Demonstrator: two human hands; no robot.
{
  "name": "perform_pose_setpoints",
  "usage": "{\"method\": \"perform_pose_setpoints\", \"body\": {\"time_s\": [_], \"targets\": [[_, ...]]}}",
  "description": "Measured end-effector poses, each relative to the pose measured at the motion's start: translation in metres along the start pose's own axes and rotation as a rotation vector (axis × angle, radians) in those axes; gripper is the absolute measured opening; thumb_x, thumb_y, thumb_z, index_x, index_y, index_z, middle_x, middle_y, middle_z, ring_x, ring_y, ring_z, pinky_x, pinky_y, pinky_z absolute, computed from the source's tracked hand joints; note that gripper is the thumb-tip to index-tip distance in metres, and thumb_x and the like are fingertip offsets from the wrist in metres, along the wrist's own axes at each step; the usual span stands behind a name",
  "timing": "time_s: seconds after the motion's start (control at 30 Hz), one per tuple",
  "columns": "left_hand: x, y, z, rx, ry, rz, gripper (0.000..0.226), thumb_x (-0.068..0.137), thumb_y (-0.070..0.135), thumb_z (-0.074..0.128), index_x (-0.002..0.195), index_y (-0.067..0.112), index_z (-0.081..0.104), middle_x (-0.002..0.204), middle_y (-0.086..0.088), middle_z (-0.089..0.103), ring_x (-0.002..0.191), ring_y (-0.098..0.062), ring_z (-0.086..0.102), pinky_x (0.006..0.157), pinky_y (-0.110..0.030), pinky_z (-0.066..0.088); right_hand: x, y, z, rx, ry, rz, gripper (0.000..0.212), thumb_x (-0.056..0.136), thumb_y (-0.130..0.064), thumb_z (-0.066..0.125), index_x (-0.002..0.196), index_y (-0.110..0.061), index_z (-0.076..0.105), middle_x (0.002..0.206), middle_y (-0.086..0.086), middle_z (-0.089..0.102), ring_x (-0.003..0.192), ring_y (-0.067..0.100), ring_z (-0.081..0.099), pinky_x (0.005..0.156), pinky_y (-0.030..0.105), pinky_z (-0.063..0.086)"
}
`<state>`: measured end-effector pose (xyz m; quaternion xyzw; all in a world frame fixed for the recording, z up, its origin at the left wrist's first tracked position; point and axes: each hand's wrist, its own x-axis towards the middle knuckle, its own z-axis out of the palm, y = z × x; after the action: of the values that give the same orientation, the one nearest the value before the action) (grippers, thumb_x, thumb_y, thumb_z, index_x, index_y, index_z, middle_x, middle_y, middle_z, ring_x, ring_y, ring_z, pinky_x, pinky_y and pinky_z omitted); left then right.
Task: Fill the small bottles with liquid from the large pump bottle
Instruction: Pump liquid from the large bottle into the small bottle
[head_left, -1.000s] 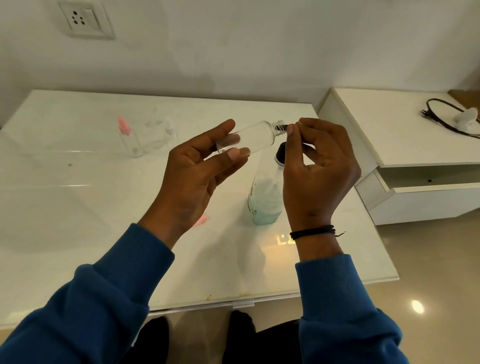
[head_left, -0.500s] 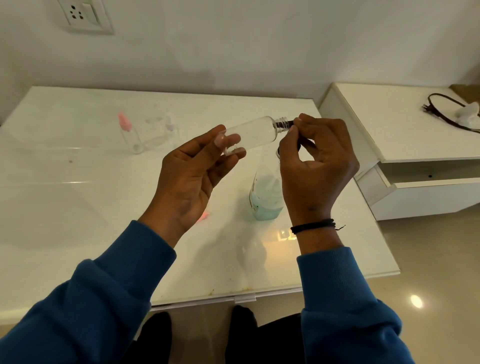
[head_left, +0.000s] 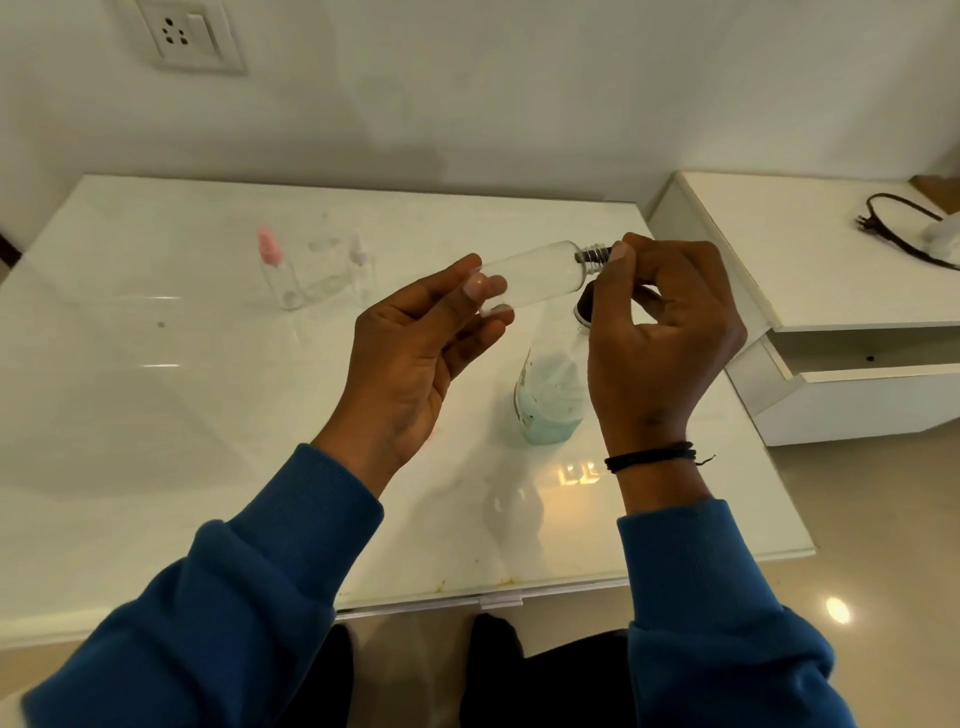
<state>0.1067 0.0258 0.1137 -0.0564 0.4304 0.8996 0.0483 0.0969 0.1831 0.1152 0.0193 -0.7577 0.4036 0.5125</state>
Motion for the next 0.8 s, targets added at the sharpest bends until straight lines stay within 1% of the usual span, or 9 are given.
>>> {"method": "perform_pose_setpoints", "body": {"time_s": [0.1,0.2,0.4,0.53,0.63,0.8], "targets": [[0.0001,-0.0002,0.0008,-0.003,0.007,-0.003,0.047,0.076,0.021,0.072,0.121,0.007,0.069,0.111,-0.013,0.076,0.094,-0.028,0.075,0.08,-0.027,0.06,-0.0014,0.0017,0.0017,-0.009,0.021,0.0,0.014,0.092,-0.007,0.065,0.081,-0.002,0.072,0.085,-0.004,0.061,0.076,0.011,0.063,0.065,0.037,0.059],[-0.0006,0.0,0.0011,-0.014,0.019,-0.005,0.048,0.075,0.02,0.073,0.121,0.006,0.07,0.109,-0.012,0.076,0.092,-0.027,0.075,0.08,-0.026,0.06,-0.0038,0.0017,0.0024,-0.008,0.024,0.009,0.014,0.092,-0.006,0.065,0.081,-0.002,0.072,0.086,-0.004,0.061,0.077,0.009,0.062,0.066,0.036,0.059],[-0.0007,-0.0017,0.0021,-0.011,0.041,-0.003,0.048,0.073,0.017,0.074,0.12,0.005,0.07,0.105,-0.011,0.077,0.092,-0.028,0.075,0.08,-0.027,0.061,-0.0001,0.0021,0.0023,-0.052,0.035,-0.012,0.018,0.094,-0.014,0.065,0.083,-0.004,0.073,0.085,-0.006,0.061,0.075,0.019,0.065,0.065,0.043,0.058],[-0.0013,-0.0018,0.002,-0.013,0.055,0.011,0.049,0.071,0.016,0.076,0.118,0.004,0.071,0.109,-0.014,0.076,0.095,-0.03,0.075,0.082,-0.028,0.06,-0.0061,0.0053,0.0036,-0.052,0.038,0.016,0.016,0.094,-0.012,0.066,0.083,-0.003,0.073,0.085,-0.002,0.063,0.075,0.019,0.064,0.065,0.043,0.057],[-0.0016,-0.0022,0.0022,-0.015,0.07,0.017,0.047,0.069,0.015,0.077,0.115,0.004,0.072,0.109,-0.015,0.076,0.096,-0.031,0.075,0.083,-0.029,0.06,-0.003,0.0039,0.0025,-0.062,0.027,0.011,0.017,0.095,-0.014,0.065,0.083,-0.004,0.073,0.085,0.002,0.066,0.075,0.021,0.065,0.065,0.044,0.057],[-0.001,-0.0023,0.0021,-0.004,0.085,0.018,0.046,0.07,0.015,0.077,0.114,0.004,0.072,0.108,-0.014,0.077,0.097,-0.033,0.075,0.083,-0.029,0.06,0.0006,0.0029,0.0029,-0.104,0.008,0.005,0.018,0.094,-0.016,0.064,0.081,-0.007,0.072,0.083,-0.002,0.064,0.072,0.021,0.063,0.062,0.043,0.056]]}}
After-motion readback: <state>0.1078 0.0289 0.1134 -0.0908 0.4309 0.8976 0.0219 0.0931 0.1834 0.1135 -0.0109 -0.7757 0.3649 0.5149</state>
